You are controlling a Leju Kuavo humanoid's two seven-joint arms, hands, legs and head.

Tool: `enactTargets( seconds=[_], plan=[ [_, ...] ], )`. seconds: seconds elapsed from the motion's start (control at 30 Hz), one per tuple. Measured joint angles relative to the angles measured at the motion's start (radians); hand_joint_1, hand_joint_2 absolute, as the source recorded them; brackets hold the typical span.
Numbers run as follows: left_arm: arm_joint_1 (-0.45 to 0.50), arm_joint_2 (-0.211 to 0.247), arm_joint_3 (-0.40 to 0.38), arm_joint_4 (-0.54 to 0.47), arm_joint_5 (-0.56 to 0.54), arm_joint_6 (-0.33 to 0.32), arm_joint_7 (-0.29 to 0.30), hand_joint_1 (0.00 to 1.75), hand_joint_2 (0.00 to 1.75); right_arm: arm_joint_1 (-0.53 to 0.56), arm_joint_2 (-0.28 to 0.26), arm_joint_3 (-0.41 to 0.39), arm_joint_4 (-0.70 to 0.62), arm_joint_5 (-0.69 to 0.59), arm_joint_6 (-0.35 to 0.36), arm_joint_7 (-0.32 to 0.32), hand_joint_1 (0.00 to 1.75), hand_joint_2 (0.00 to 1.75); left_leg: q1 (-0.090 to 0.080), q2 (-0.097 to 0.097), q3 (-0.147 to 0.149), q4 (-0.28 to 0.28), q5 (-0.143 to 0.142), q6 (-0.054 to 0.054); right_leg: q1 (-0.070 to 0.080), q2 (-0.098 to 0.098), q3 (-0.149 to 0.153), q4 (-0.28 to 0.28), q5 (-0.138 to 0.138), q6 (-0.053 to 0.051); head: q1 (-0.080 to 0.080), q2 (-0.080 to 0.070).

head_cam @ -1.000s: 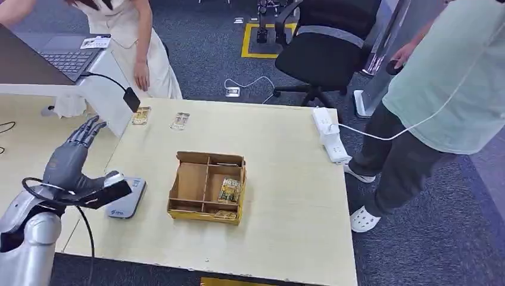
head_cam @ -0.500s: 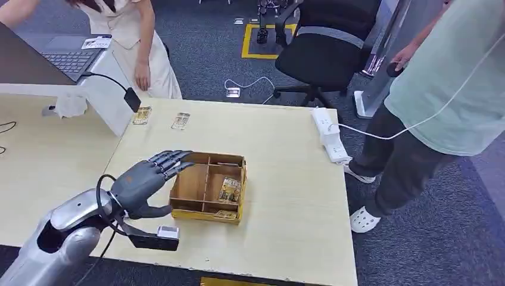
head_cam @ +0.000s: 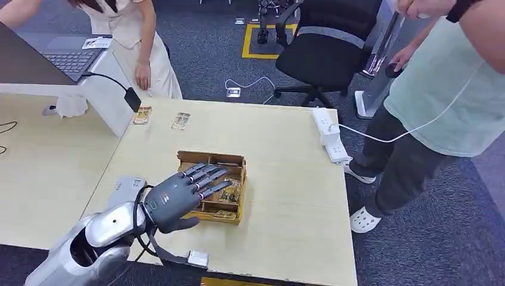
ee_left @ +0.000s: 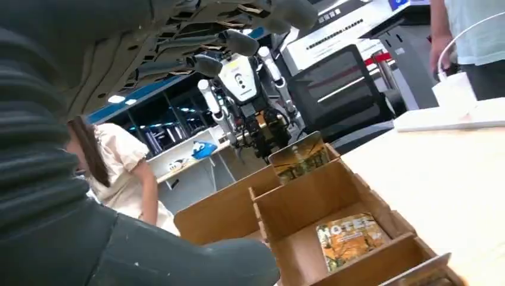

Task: Pass the card to the sensor for recognition and then transmit it.

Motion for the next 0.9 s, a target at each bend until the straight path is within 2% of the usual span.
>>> enactTargets(
  seconds=[0.2, 0.3, 0.5, 0.63, 0.9],
  plan=[
    [-0.005, -0.003, -0.018, 0.000, 0.004, -0.002, 0.002, 0.00, 1.75, 0.000, 0.000, 0.001, 0.000, -0.002, 0.003, 0.005, 0.00, 0.00, 0.000, 0.000, 0.000, 0.000, 0.000, 0.000, 0.000, 0.000, 0.000, 0.000, 0.000, 0.000, 0.000, 0.000],
    [0.006, -0.020, -0.026, 0.000, -0.003, 0.004, 0.024, 0.00, 1.75, 0.000, 0.000, 0.003, 0.000, -0.003, 0.012, 0.011, 0.00, 0.00, 0.000, 0.000, 0.000, 0.000, 0.000, 0.000, 0.000, 0.000, 0.000, 0.000, 0.000, 0.000, 0.000, 0.000],
    [0.038, -0.083, -0.029, 0.013, -0.190, 0.057, 0.139, 0.00, 1.75, -0.003, 0.000, 0.029, -0.006, -0.023, 0.015, 0.029, 0.00, 0.00, -0.001, 0.000, 0.000, 0.000, 0.000, 0.000, 0.000, 0.000, 0.000, 0.000, 0.000, 0.000, 0.000, 0.000],
    [0.076, -0.129, 0.012, 0.041, -0.287, 0.056, 0.157, 0.00, 1.75, -0.005, 0.000, 0.043, -0.006, -0.024, 0.015, 0.018, 0.00, 0.00, 0.000, 0.000, 0.000, 0.000, 0.000, 0.000, 0.000, 0.000, 0.000, 0.000, 0.000, 0.000, 0.000, 0.000],
    [0.131, -0.186, 0.102, 0.089, -0.381, 0.053, 0.153, 0.00, 1.75, -0.006, 0.000, 0.056, -0.016, -0.030, 0.026, 0.016, 0.00, 0.00, 0.000, 0.000, 0.000, 0.000, 0.000, 0.000, 0.000, 0.000, 0.000, 0.000, 0.000, 0.000, 0.000, 0.000]
  ],
)
